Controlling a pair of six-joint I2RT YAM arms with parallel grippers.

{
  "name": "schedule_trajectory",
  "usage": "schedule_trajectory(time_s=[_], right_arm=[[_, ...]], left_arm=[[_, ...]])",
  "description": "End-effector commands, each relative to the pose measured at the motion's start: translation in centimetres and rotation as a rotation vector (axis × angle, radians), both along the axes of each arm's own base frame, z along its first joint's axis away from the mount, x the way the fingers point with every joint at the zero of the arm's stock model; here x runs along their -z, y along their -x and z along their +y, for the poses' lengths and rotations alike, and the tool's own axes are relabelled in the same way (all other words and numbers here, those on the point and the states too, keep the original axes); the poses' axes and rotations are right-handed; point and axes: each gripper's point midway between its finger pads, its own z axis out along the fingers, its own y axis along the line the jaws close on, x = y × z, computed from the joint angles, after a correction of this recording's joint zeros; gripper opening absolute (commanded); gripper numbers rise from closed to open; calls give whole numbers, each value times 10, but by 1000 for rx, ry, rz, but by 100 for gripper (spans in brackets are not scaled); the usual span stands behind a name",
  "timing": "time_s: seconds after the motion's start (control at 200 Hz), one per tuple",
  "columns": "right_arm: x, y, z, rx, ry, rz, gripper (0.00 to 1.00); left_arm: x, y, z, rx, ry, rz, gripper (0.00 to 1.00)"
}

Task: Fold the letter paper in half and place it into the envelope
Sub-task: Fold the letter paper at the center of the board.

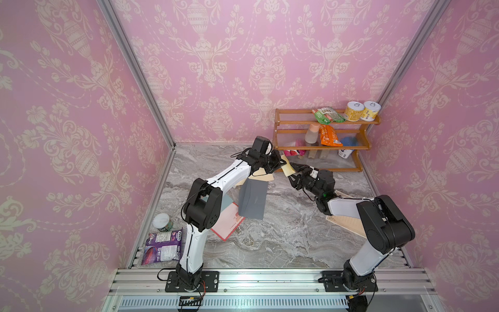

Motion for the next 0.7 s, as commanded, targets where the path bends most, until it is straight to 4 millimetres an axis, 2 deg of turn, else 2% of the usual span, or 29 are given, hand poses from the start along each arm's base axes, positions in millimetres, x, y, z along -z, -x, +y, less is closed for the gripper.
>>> schedule_trajectory(time_s=[0.0, 0.115, 0.22, 0.255, 0.29, 0.32, 0.35, 0.37, 0.41, 0.44, 0.575, 0.695], right_arm=[[-7, -5, -2, 25, -32, -35, 48], [-6, -5, -1, 24, -23, -28, 38], [1, -3, -5, 34, -14, -12, 15], [3, -2, -6, 34, -9, -9, 9], [5, 0, -8, 38, -3, -3, 5], [6, 1, -9, 35, 5, 1, 1], [7, 3, -10, 34, 15, 4, 0], [8, 4, -12, 34, 24, 9, 0], [8, 6, -15, 31, 42, 11, 0], [8, 7, -17, 24, 59, 13, 0], [6, 14, -29, -9, 128, 18, 0], [4, 20, -38, -45, 176, 13, 0]], left_arm=[[0, 5, -5, 3, 42, 23, 0], [2, 7, -3, -1, 44, 27, 0], [3, 10, -1, 5, 27, 24, 0], [4, 11, 0, 8, 14, 26, 5], [4, 13, 3, 11, -2, 25, 14], [5, 15, 6, 13, -18, 24, 27], [6, 16, 10, 13, -39, 27, 49], [6, 18, 14, 11, -57, 29, 56], [9, 21, 22, 10, -93, 32, 85], [10, 23, 28, 7, -118, 34, 98], [10, 28, 56, -13, -174, 21, 99], [11, 25, 71, -26, -192, 9, 99]])
